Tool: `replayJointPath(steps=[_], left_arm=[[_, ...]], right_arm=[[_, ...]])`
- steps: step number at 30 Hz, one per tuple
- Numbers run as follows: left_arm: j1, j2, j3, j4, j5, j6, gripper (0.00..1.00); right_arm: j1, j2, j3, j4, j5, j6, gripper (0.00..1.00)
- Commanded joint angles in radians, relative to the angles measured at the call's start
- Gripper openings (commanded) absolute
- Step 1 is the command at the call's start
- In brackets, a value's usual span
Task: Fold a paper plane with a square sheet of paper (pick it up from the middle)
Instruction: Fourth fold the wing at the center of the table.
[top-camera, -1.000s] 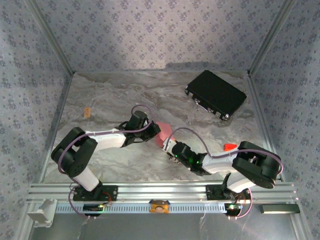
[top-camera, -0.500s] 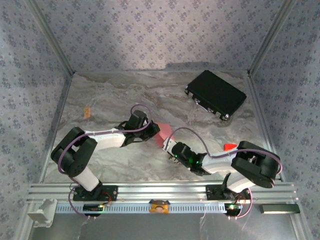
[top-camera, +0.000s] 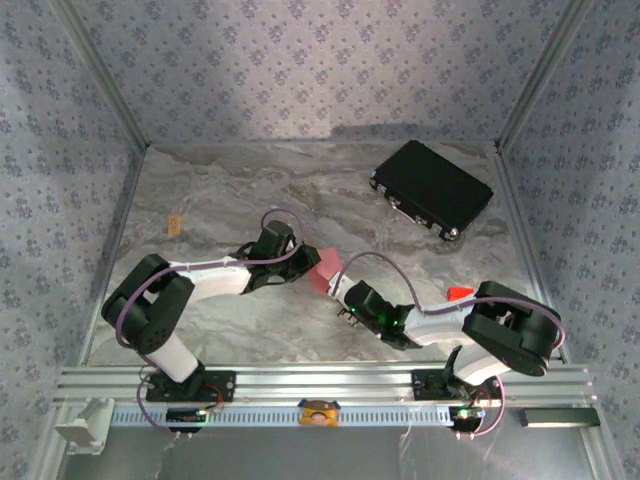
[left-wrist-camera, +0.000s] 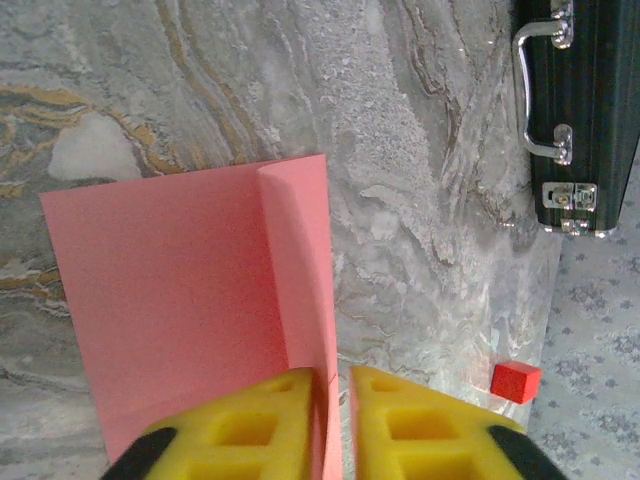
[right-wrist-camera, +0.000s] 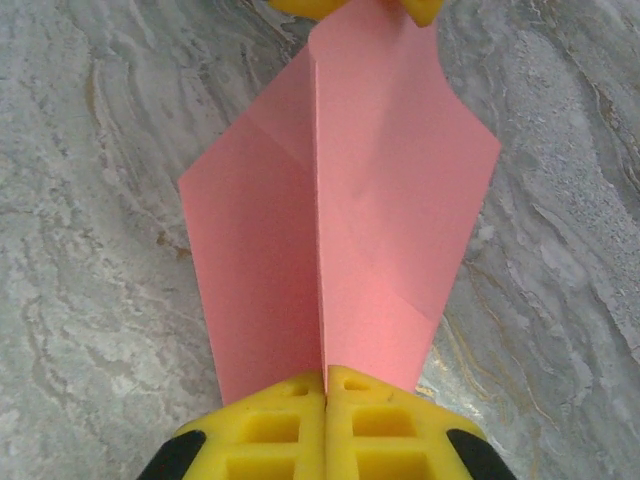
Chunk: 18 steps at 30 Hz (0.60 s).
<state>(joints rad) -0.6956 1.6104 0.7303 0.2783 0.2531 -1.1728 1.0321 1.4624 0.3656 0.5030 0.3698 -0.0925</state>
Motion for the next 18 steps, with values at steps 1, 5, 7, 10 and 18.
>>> replayJointPath(steps=[1,5,7,10,18], left_arm=[[0.01,-0.048,-0.008,-0.032,-0.021,0.003,0.22],[0.019,-0.078,-0.01,-0.066,-0.038,0.019,0.34],[0.024,-0.099,-0.016,-0.083,-0.055,0.024,0.45],[0.025,-0.128,-0.022,-0.106,-0.081,0.03,0.53],[0.028,-0.147,-0.036,-0.119,-0.098,0.03,0.58]], right_arm=[[-0.021,-0.002,0.026,-0.015,-0.035,0.058,0.02],[-0.042,-0.002,0.032,-0.02,-0.087,0.094,0.0],[-0.062,-0.002,0.039,-0.005,-0.142,0.099,0.0],[-0.105,-0.007,0.044,-0.005,-0.238,0.163,0.0],[-0.258,-0.005,0.053,0.0,-0.525,0.35,0.0]])
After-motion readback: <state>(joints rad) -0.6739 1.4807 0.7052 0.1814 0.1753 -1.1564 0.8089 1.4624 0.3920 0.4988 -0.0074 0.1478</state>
